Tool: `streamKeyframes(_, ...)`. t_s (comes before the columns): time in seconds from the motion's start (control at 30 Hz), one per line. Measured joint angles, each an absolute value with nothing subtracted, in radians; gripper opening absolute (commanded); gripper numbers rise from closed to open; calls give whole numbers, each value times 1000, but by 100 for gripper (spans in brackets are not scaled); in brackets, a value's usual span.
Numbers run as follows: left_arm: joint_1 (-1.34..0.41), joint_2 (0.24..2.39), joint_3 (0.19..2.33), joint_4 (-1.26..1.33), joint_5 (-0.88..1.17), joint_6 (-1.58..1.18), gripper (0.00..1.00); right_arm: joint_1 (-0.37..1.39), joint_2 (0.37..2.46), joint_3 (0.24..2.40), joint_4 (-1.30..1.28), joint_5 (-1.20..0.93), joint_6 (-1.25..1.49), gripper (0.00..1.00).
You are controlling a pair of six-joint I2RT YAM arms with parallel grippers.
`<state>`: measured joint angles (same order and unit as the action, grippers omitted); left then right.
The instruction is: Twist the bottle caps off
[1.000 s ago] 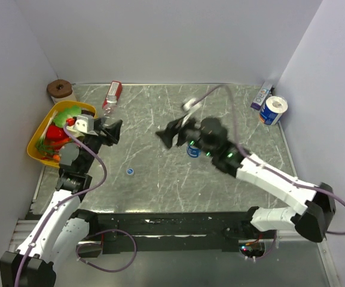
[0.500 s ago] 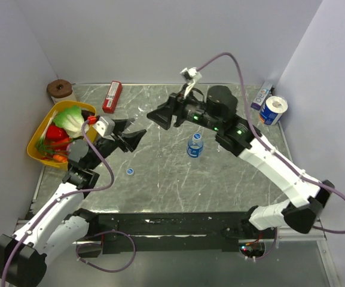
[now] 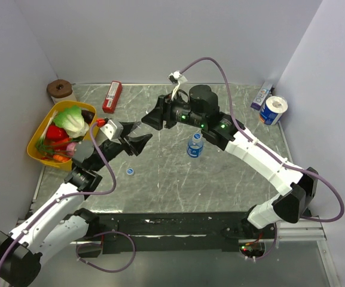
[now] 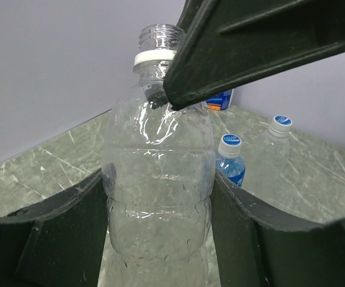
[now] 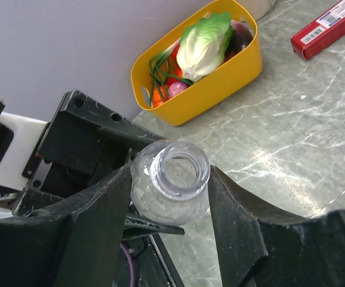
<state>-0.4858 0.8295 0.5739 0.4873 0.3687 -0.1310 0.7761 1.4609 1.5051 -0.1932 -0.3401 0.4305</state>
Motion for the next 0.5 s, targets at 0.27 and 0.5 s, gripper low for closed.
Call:
streamKeyframes(0.27,-500,830,582,475,342,-111,45,773,1461,1498,-166,-321,459,34)
streamKeyframes(0.5,-509,830,593,454,320,-98,73,772,1461,1496,-149,-306,478,0)
